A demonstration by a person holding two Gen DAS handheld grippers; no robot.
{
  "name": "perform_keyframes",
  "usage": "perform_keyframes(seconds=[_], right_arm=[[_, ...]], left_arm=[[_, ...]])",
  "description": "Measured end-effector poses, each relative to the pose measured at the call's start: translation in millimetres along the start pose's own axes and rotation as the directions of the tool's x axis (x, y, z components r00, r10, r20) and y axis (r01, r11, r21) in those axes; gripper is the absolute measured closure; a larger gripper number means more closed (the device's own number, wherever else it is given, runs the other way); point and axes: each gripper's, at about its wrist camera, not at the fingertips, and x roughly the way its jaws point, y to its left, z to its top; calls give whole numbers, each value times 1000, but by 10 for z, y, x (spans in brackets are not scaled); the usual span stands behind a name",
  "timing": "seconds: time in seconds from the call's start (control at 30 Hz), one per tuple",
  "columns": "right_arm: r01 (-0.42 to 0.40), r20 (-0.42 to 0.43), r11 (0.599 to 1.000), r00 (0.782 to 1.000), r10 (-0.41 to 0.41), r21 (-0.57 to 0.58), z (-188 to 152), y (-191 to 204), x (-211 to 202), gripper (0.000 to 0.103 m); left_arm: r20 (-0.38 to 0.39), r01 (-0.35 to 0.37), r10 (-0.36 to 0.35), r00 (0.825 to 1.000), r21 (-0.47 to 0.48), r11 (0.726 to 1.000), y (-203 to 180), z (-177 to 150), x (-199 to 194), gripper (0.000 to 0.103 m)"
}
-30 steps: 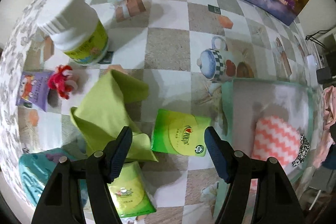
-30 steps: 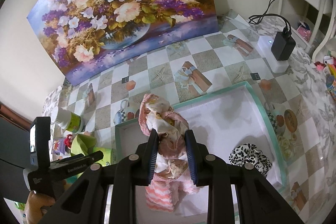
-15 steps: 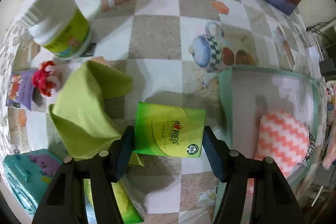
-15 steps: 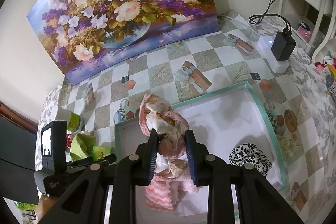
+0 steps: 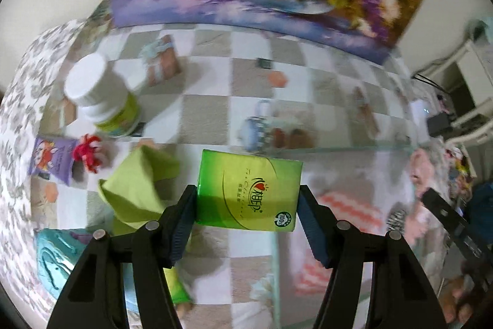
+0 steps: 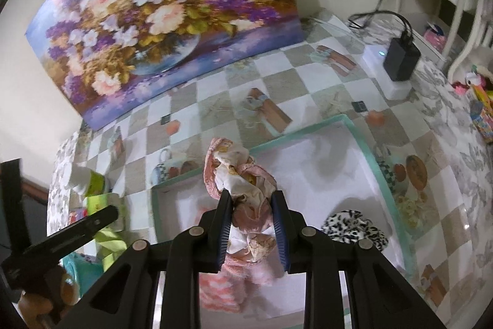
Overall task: Organize soft objects
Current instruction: 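Lower both items into the tray and open both grippers, then withdraw both grippers from the tray back toward the pile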
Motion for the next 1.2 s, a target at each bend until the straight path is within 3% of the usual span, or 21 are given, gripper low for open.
perform_keyframes(seconds=[0.13,0.4,0.43,0.5,0.53,0.67,0.77,0.9,1.2], right_arm=[[70,-16,996,997,-70,52,31,-239,69,76],[88,-67,991,994,-81,105,28,-418,200,73],[85,-69,991,995,-78,101,29,-413,202,70],[94,-68,991,994,-88,90,35,-388,201,51],[102,-67,991,993,-97,83,33,-372,194,48],[119,-75,991,991,-114,64,31,-329,207,38],[146,-91,988,986,-141,48,17,-311,257,28],[172,-103,985,980,-170,14,-13,-266,316,0],[171,-77,984,982,-174,-41,-8,-109,232,0]], left_arm=[[-35,20,-18,999,57,998,-324,-29,128,37],[-131,89,-71,989,138,986,-700,-251,312,37],[-131,89,-70,989,143,986,-722,-262,310,37],[-119,72,-54,991,149,986,-739,-269,301,35],[-114,66,-49,992,147,987,-736,-271,298,33],[-104,46,-35,994,104,994,-632,-241,297,25],[-80,-9,13,997,42,999,-466,-196,295,16],[-37,-94,93,995,-49,994,-229,-131,250,9],[-6,-101,101,995,-153,983,49,-87,134,6]])
